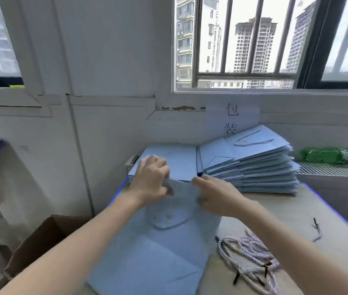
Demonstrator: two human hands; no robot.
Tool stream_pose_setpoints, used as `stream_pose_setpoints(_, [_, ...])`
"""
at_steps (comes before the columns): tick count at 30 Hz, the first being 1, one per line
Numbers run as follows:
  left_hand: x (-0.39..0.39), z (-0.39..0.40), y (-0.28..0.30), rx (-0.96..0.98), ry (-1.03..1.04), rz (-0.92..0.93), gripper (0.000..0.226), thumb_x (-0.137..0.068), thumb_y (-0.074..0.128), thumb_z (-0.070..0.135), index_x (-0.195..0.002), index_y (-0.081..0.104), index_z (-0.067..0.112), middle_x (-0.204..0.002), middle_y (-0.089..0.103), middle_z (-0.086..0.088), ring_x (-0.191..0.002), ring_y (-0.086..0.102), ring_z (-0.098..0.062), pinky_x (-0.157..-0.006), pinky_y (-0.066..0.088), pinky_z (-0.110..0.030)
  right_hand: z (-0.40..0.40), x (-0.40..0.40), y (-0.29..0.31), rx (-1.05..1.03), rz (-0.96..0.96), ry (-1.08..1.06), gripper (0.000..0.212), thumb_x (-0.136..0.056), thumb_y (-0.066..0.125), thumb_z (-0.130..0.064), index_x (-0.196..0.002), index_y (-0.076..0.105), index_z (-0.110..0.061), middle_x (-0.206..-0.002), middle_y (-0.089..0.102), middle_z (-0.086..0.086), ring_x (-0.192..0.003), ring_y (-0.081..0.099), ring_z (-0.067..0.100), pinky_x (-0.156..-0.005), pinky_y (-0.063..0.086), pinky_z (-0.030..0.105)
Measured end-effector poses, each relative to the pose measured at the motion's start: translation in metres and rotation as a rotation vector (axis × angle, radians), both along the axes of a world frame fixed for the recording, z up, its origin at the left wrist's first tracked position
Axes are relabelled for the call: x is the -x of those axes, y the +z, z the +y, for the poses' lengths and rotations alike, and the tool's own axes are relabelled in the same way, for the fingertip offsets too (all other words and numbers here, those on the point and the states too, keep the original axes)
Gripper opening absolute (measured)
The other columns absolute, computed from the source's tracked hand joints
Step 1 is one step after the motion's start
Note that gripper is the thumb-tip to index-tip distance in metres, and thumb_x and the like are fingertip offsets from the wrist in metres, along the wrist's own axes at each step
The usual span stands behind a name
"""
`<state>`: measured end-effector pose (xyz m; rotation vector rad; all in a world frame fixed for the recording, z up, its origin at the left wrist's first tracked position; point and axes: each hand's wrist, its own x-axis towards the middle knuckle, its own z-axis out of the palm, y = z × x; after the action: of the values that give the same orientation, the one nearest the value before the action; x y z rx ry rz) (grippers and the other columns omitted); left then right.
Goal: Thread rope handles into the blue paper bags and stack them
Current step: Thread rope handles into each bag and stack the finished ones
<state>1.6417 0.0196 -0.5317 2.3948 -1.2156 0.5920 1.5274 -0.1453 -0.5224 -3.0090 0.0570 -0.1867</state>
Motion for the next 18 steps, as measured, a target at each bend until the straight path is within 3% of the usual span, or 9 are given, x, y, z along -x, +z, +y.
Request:
stream_pose_setpoints(2, [-0.005, -0.018, 0.026, 0.192, 0.027, -0.142, 0.031, -0.058, 0.075, 0.026, -0.080, 0.062, 0.009, -0.090, 0.057, -0.004, -0.091, 0.055, -0.033, -0.090, 0.029, -0.034, -0.012, -0.004, 0.035, -0.049, -0.168, -0.033, 0.042, -0.088, 0.053, -0.019, -0.128, 0.044, -0.025, -0.121, 0.045, 0.004, -0.107, 0.051, 0.027, -0.079, 0.041, 0.033])
stream_pose_setpoints(4, [-0.007, -0.036, 0.050, 0.300, 0.033, -0.196, 0.044, -0.070, 0.076, 0.015, -0.110, 0.061, 0.006, -0.117, 0.057, -0.011, -0.108, 0.051, -0.034, -0.095, 0.036, -0.039, -0.031, -0.014, 0.074, -0.093, -0.323, -0.100, 0.042, -0.089, 0.052, -0.016, -0.129, 0.047, -0.025, -0.123, 0.045, 0.002, -0.108, 0.050, 0.025, -0.081, 0.043, 0.033])
stream_pose_setpoints(7, [-0.010, -0.055, 0.071, 0.260, 0.019, -0.124, 0.054, -0.085, 0.067, 0.025, -0.134, 0.048, 0.009, -0.136, 0.045, -0.008, -0.127, 0.038, -0.027, -0.104, 0.030, -0.038, -0.067, -0.031, 0.120, 0.075, -0.488, -0.283, 0.044, -0.092, 0.050, -0.019, -0.135, 0.042, -0.018, -0.128, 0.044, 0.008, -0.117, 0.046, 0.028, -0.088, 0.040, 0.036])
stream_pose_setpoints(9, [-0.013, -0.063, 0.064, 0.133, 0.051, 0.018, 0.047, -0.090, 0.059, 0.032, -0.132, 0.049, 0.014, -0.134, 0.044, -0.004, -0.128, 0.037, -0.023, -0.104, 0.027, -0.032, -0.083, -0.037, 0.127, 0.311, -0.367, -0.366, 0.059, -0.094, 0.049, -0.026, -0.145, 0.024, -0.015, -0.142, 0.028, 0.013, -0.131, 0.030, 0.030, -0.103, 0.030, 0.042])
stream_pose_setpoints(11, [-0.018, -0.067, 0.047, -0.037, 0.080, 0.187, 0.042, -0.093, 0.053, 0.035, -0.130, 0.050, 0.016, -0.132, 0.044, -0.004, -0.126, 0.039, -0.022, -0.104, 0.031, -0.031, -0.084, -0.042, 0.111, 0.379, -0.220, -0.294, 0.064, -0.096, 0.047, -0.035, -0.148, 0.015, -0.017, -0.152, 0.010, 0.012, -0.139, 0.015, 0.030, -0.109, 0.021, 0.049])
stream_pose_setpoints(14, [-0.030, -0.071, 0.008, -0.207, 0.090, 0.364, 0.043, -0.096, 0.046, 0.037, -0.134, 0.047, 0.015, -0.137, 0.042, -0.004, -0.129, 0.039, -0.023, -0.106, 0.034, -0.036, -0.067, -0.050, 0.055, 0.351, -0.009, -0.090, 0.055, -0.097, 0.041, -0.039, -0.147, 0.024, -0.023, -0.156, 0.012, 0.007, -0.142, 0.010, 0.026, -0.112, 0.018, 0.052])
stream_pose_setpoints(18, [-0.041, -0.079, -0.019, -0.220, 0.090, 0.428, 0.051, -0.097, 0.043, 0.036, -0.141, 0.038, 0.013, -0.148, 0.035, -0.005, -0.138, 0.031, -0.021, -0.112, 0.028, -0.036, -0.061, -0.058, -0.002, 0.283, 0.176, -0.078, 0.067, -0.088, 0.047, -0.058, -0.143, 0.025, -0.028, -0.149, 0.019, 0.003, -0.140, 0.011, 0.027, -0.106, 0.017, 0.056])
